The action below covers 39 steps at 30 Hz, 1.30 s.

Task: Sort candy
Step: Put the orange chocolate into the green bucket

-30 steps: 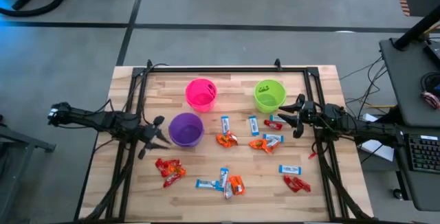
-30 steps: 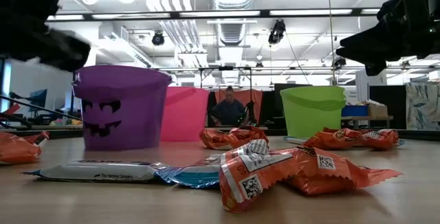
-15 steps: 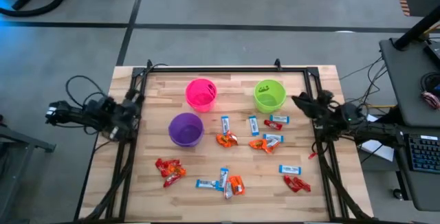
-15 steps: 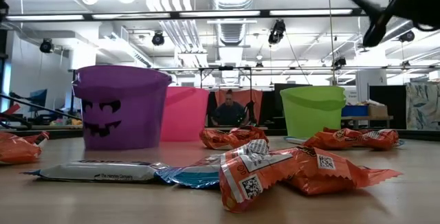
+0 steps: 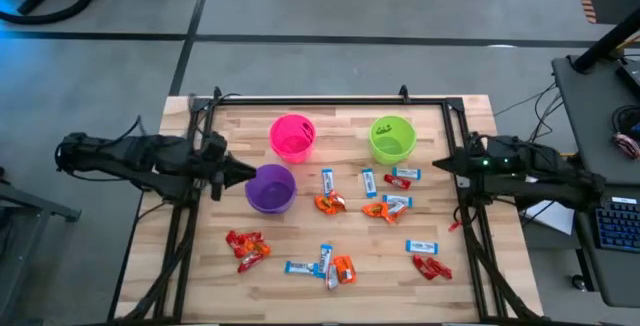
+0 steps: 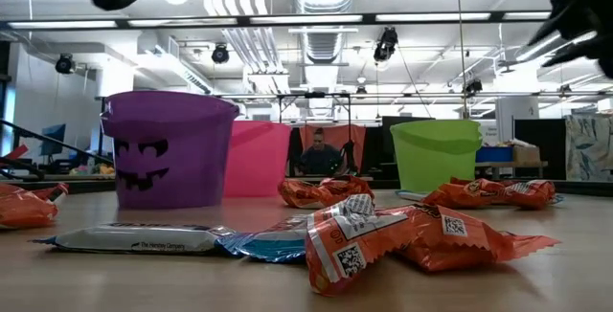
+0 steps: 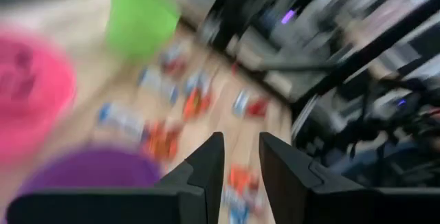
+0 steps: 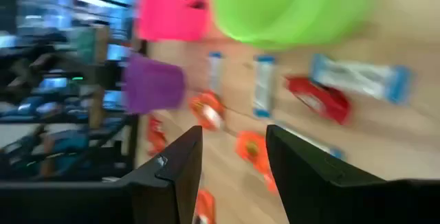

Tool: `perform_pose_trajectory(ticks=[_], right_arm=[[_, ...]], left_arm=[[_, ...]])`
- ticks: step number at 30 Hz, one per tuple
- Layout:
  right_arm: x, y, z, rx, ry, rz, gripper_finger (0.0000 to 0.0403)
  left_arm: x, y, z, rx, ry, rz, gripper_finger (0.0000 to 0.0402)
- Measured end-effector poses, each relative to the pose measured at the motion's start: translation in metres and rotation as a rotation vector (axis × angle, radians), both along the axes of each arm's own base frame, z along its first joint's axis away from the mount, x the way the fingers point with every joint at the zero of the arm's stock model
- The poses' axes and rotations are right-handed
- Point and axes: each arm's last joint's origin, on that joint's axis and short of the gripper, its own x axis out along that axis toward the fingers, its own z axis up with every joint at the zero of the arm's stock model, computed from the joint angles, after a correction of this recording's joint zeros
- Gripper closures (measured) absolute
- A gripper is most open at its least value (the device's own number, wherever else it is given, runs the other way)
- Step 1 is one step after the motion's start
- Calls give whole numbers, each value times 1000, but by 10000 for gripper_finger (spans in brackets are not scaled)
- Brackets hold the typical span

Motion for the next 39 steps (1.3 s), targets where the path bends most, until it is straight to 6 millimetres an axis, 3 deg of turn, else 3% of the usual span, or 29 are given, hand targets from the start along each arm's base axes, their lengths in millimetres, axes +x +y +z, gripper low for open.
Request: perform_pose_trajectory(ticks=[5, 11, 19, 26, 31, 39], right_arm=[[-1, 2, 28, 30, 6, 54, 248], [12, 1, 48, 21, 10, 116, 248], [41, -2, 41, 108, 144, 168, 248], [80, -11, 24, 137, 329, 120, 248], [95, -14, 15, 235, 400, 9, 248], [117, -16, 3, 273, 446, 94, 248]], left_arm=[[9, -3, 5, -137, 162, 37, 324], [28, -9, 14, -116, 184, -45, 324], [53, -16, 13, -77, 269, -157, 324], [66, -13, 13, 11, 307, -176, 324], [60, -10, 14, 63, 294, -170, 324], [43, -3, 30, 242, 175, -109, 324]])
